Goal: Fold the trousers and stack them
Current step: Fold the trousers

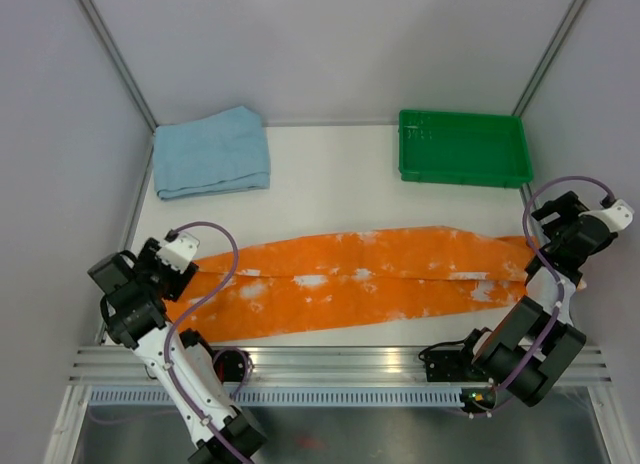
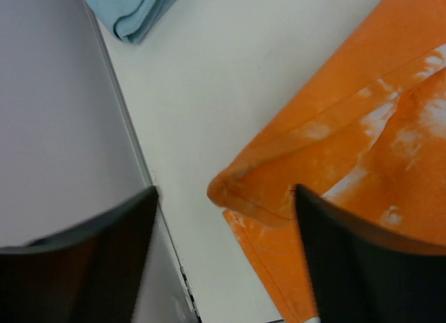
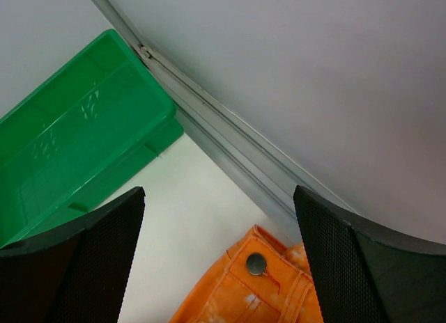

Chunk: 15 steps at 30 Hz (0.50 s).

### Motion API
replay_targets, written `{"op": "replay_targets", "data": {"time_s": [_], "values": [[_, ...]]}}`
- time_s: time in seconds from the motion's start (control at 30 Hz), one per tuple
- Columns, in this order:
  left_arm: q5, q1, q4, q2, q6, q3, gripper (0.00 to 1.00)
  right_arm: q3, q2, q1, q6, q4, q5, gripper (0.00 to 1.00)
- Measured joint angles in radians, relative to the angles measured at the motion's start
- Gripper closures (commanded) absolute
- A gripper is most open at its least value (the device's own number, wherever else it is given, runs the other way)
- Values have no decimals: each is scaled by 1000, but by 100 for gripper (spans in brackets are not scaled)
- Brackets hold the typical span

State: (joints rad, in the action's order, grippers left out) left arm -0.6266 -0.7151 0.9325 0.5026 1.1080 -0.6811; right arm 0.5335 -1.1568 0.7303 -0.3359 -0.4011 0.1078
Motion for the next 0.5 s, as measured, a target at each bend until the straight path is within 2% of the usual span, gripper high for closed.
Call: {"op": "replay_targets", "data": {"time_s": [0.13,0.23,0.37,0.5], "values": [[6,11,16,-8,-8,-69,0,8,-4,0,15,-1,2,5],[8,13,-23,-6,-86,-108,0,21,-7,-2,32,-2,29,5],[-2,13,-134,1,-292,-153,0,74,-24,-32,81,10,124,4],[-65,16,-312,17,-559,-174,0,190,-64,-152,161,85,232,2]]}}
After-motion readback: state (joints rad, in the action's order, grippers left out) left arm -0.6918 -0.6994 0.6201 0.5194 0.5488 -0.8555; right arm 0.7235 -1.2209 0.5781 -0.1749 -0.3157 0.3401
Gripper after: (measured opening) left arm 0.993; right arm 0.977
